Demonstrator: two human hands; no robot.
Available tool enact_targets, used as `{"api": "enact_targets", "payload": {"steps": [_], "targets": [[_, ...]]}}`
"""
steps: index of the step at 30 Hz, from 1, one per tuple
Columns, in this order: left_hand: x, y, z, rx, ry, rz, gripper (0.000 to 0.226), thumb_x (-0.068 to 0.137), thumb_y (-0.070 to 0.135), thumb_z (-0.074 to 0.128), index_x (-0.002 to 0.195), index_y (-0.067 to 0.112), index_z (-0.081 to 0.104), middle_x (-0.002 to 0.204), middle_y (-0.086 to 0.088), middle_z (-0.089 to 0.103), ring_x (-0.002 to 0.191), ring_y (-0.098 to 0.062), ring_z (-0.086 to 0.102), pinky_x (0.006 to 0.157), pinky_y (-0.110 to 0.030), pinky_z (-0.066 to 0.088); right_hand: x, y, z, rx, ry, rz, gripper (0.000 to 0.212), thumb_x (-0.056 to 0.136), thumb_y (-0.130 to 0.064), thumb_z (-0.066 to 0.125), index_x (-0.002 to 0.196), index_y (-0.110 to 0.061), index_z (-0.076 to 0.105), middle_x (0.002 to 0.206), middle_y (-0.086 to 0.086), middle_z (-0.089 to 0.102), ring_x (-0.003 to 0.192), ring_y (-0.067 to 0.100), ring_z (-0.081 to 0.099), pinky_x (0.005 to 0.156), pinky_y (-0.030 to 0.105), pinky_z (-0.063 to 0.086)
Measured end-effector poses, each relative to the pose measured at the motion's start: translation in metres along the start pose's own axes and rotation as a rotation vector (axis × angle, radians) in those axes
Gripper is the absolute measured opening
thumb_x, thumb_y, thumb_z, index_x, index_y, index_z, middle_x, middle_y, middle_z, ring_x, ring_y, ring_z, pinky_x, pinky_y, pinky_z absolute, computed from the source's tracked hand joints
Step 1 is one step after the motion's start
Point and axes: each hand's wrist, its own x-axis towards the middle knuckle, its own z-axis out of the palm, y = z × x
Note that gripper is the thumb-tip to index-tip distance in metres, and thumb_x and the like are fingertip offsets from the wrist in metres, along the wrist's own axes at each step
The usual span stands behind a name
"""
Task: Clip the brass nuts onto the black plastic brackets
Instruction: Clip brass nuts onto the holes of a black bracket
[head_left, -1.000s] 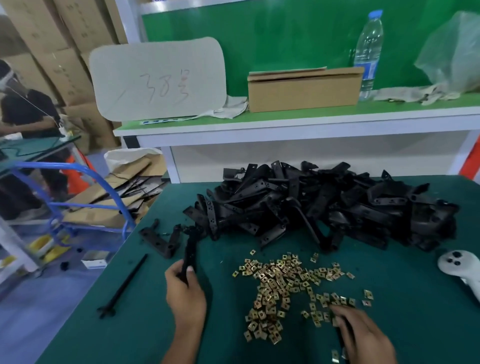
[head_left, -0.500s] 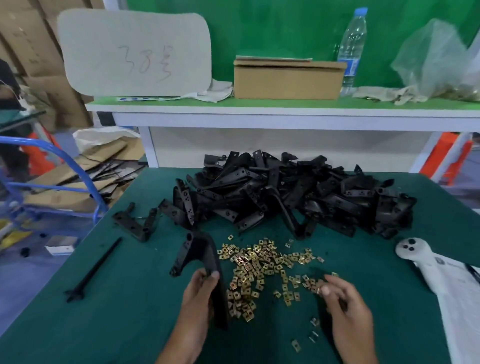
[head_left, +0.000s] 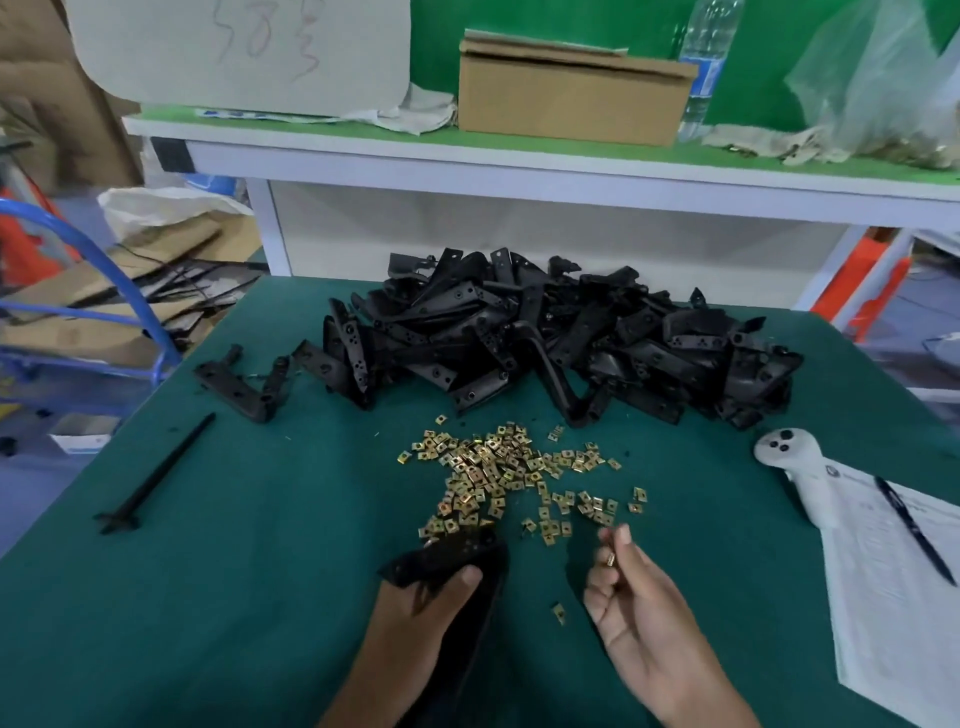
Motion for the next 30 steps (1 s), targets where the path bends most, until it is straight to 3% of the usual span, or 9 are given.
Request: {"api": "enact_targets", "payload": {"steps": [3, 8, 11, 15, 18, 20, 22, 27, 30], "targets": [[-0.002, -0.002, 0.003, 0.081, -0.047, 0.056, 0.028, 0.069, 0.049, 0.078, 0.096, 0.042, 0.078, 0.083, 0.009, 0.078, 0.077, 0.001, 0.071, 0.064, -0.013, 0.051, -0.005, 0.001, 0.005, -0.084, -0.020, 0.025, 0.021, 0.087, -0.030, 0.066, 0.094, -0.011, 0.062, 0.070, -0.001, 0.056, 0.054, 0.007, 0.051, 0.047, 0.020, 0.050], [-0.010, -0.004, 0.003, 0.064, -0.176, -0.054, 0.039, 0.076, 0.064, 0.066, 0.108, 0.044, 0.073, 0.099, 0.005, 0.078, 0.094, -0.010, 0.072, 0.076, -0.018, 0.052, -0.006, -0.003, 0.018, -0.164, -0.059, 0.040, 0.030, 0.086, -0.021, 0.066, 0.111, -0.004, 0.069, 0.088, 0.005, 0.070, 0.069, 0.009, 0.066, 0.056, 0.020, 0.056], [-0.008, -0.006, 0.002, 0.158, -0.173, -0.042, 0.066, 0.075, 0.080, 0.060, 0.094, 0.018, 0.071, 0.074, -0.004, 0.059, 0.068, -0.020, 0.055, 0.064, -0.034, 0.041, -0.005, -0.006, 0.025, -0.232, -0.096, 0.014, 0.028, 0.086, -0.018, 0.067, 0.110, -0.007, 0.075, 0.092, 0.005, 0.072, 0.072, 0.009, 0.066, 0.058, 0.019, 0.055], [-0.008, -0.005, 0.000, 0.224, -0.150, 0.006, 0.062, 0.076, 0.087, 0.055, 0.081, 0.027, 0.068, 0.066, 0.006, 0.042, 0.061, -0.012, 0.040, 0.058, -0.029, 0.031, -0.005, -0.010, 0.034, -0.331, -0.150, -0.008, 0.019, 0.079, -0.023, 0.075, 0.094, -0.012, 0.074, 0.088, 0.007, 0.073, 0.069, 0.009, 0.066, 0.058, 0.020, 0.055], [-0.008, -0.011, -0.001, 0.245, -0.179, -0.004, 0.079, 0.077, 0.086, 0.052, 0.084, 0.008, 0.060, 0.070, -0.001, 0.040, 0.064, -0.013, 0.039, 0.061, -0.034, 0.031, -0.004, -0.017, 0.037, -0.402, -0.172, -0.013, 0.019, 0.081, -0.023, 0.073, 0.096, -0.014, 0.080, 0.099, 0.008, 0.076, 0.074, 0.010, 0.070, 0.062, 0.021, 0.056], [-0.010, -0.009, -0.001, 0.274, -0.201, -0.017, 0.053, 0.080, 0.081, 0.052, 0.067, 0.030, 0.049, 0.061, 0.011, 0.036, 0.053, -0.011, 0.033, 0.054, -0.024, 0.028, -0.003, -0.022, 0.038, -0.487, -0.189, -0.023, 0.024, 0.085, -0.021, 0.069, 0.107, -0.016, 0.079, 0.109, 0.007, 0.076, 0.088, 0.012, 0.073, 0.069, 0.019, 0.057], [-0.010, -0.006, 0.001, 0.316, -0.231, 0.001, 0.046, 0.082, 0.075, 0.050, 0.059, 0.036, 0.047, 0.051, 0.015, 0.030, 0.046, -0.003, 0.027, 0.048, -0.018, 0.023, -0.001, -0.027, 0.039, -0.580, -0.211, -0.036, 0.027, 0.092, -0.014, 0.065, 0.117, -0.017, 0.074, 0.114, 0.005, 0.076, 0.098, 0.012, 0.073, 0.071, 0.018, 0.055], [-0.009, -0.008, 0.005, 0.349, -0.282, 0.045, 0.029, 0.088, 0.068, 0.046, 0.086, 0.050, 0.069, 0.066, 0.009, 0.061, 0.063, 0.002, 0.053, 0.058, -0.019, 0.038, -0.002, -0.033, 0.048, -0.855, -0.278, -0.144, 0.019, 0.097, -0.011, 0.063, 0.110, -0.020, 0.073, 0.108, 0.001, 0.077, 0.088, 0.007, 0.068, 0.062, 0.019, 0.046], [-0.009, -0.010, 0.005, 0.335, -0.291, 0.040, 0.039, 0.092, 0.063, 0.046, 0.099, 0.035, 0.073, 0.090, -0.009, 0.071, 0.079, -0.007, 0.064, 0.070, -0.034, 0.048, -0.004, -0.031, 0.057, -1.056, -0.351, -0.195, 0.018, 0.097, -0.018, 0.066, 0.097, -0.033, 0.076, 0.100, -0.011, 0.075, 0.083, 0.004, 0.070, 0.062, 0.015, 0.046]]}}
